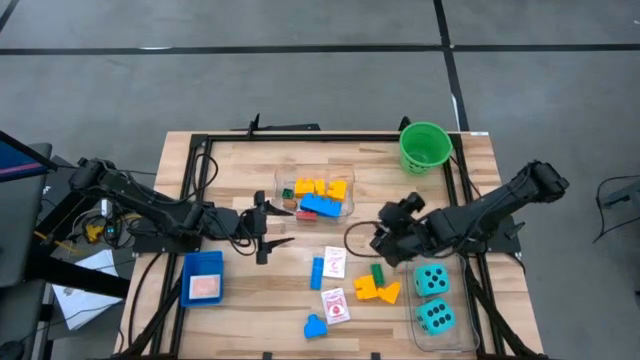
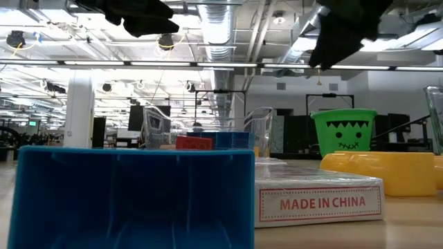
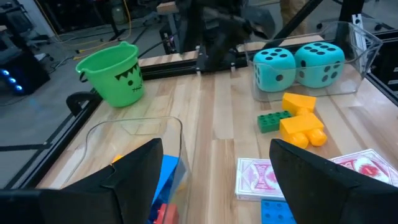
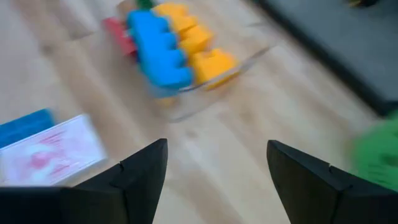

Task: Pick & Place Toys
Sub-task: Put the green game piece into the top transparent bin

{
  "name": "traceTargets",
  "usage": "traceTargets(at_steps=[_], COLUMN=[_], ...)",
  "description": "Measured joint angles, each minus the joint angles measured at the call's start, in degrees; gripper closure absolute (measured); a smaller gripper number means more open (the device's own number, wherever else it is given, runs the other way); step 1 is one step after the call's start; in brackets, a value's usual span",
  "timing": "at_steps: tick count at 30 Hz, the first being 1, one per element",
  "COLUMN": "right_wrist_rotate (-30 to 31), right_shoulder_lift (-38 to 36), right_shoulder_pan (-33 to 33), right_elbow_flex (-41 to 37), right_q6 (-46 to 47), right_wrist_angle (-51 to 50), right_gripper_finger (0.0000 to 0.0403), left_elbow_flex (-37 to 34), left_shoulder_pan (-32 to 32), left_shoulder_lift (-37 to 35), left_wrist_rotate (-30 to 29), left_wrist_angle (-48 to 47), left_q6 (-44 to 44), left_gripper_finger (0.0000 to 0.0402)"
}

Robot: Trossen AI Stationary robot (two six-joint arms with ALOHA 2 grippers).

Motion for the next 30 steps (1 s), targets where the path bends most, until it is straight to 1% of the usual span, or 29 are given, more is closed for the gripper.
traceTargets(at_steps=[4, 9, 15, 19, 25, 30], right_wrist_rotate=[-8.73, -14.89, -24.64, -29.5, -34.57, -37.27], right_shoulder_lift=[0.4, 0.55, 1.06, 3.07, 9.84, 12.45], right_shoulder_pan=[-3.18, -5.17, -6.76, -7.55, -7.49, -7.14], right_elbow_flex=[-3.43, -7.66, -8.06, -8.04, -8.07, -8.08], right_q6=[-6.34, -5.1, -0.62, 2.49, 6.16, 9.75], right_wrist_angle=[11.12, 19.29, 20.18, 19.93, 19.58, 19.39], right_gripper_finger=[0.0137, 0.0137, 0.0137, 0.0137, 0.0137, 0.0137], left_elbow_flex=[0.0, 0.0, 0.0, 0.0, 0.0, 0.0], left_shoulder_pan=[0.0, 0.0, -0.02, -0.02, -0.02, -0.02], left_shoulder_lift=[0.0, 0.0, 0.0, 0.0, 0.0, 0.0], left_wrist_rotate=[0.0, 0.01, 0.02, 0.02, 0.02, 0.08], left_wrist_angle=[0.0, -0.13, -0.15, -0.15, -0.16, -0.24], left_q6=[-0.84, -1.2, -1.2, -1.2, -1.2, -1.2], left_gripper_finger=[0.0112, 0.0112, 0.0112, 0.0112, 0.0112, 0.0112])
